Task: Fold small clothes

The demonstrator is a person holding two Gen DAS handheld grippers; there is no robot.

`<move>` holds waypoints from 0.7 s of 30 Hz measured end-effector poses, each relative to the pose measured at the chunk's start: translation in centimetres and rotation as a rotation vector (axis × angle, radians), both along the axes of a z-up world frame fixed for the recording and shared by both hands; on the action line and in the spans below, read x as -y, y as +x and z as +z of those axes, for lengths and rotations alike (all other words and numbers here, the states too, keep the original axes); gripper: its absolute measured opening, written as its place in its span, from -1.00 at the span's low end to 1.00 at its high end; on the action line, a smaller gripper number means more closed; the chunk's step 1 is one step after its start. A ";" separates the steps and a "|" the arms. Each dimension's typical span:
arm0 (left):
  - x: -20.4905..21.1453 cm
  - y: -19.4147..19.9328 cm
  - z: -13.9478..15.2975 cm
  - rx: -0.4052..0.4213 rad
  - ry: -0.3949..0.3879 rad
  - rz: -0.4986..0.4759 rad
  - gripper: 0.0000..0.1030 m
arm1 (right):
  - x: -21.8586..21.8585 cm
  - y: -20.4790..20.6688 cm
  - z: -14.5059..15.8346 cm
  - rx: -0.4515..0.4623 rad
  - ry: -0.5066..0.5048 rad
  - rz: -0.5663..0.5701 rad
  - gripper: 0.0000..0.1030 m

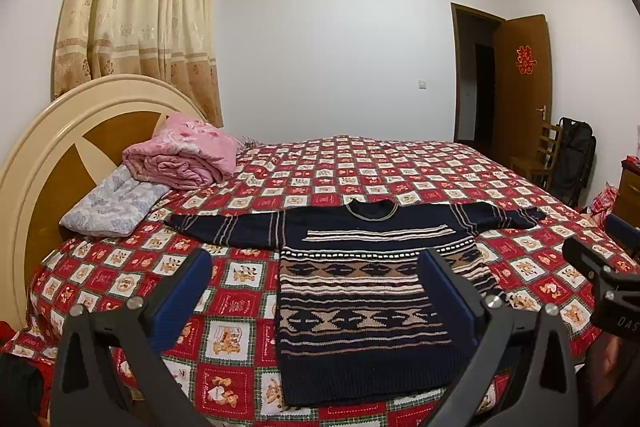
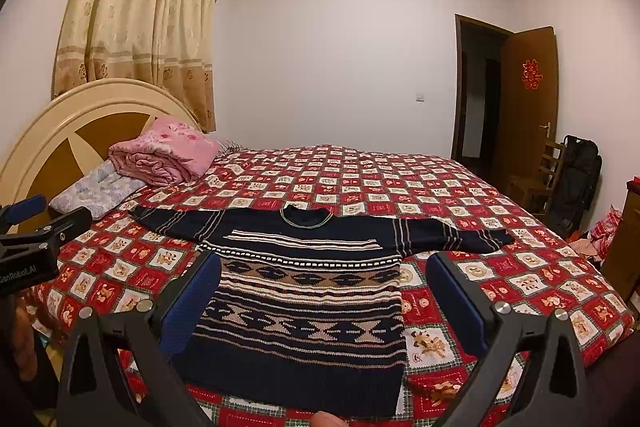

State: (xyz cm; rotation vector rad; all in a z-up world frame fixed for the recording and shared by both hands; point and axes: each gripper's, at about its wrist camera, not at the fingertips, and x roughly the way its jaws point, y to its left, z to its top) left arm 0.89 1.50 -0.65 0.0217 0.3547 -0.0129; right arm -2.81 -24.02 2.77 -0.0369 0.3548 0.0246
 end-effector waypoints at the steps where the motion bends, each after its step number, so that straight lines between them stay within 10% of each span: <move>1: 0.0 0.0 0.0 0.001 0.000 0.001 1.00 | 0.0 0.0 0.0 -0.001 0.000 0.000 0.98; 21: -0.2 0.2 -0.1 -0.010 -0.003 0.002 1.00 | -0.4 0.1 0.1 -0.008 -0.003 0.005 0.98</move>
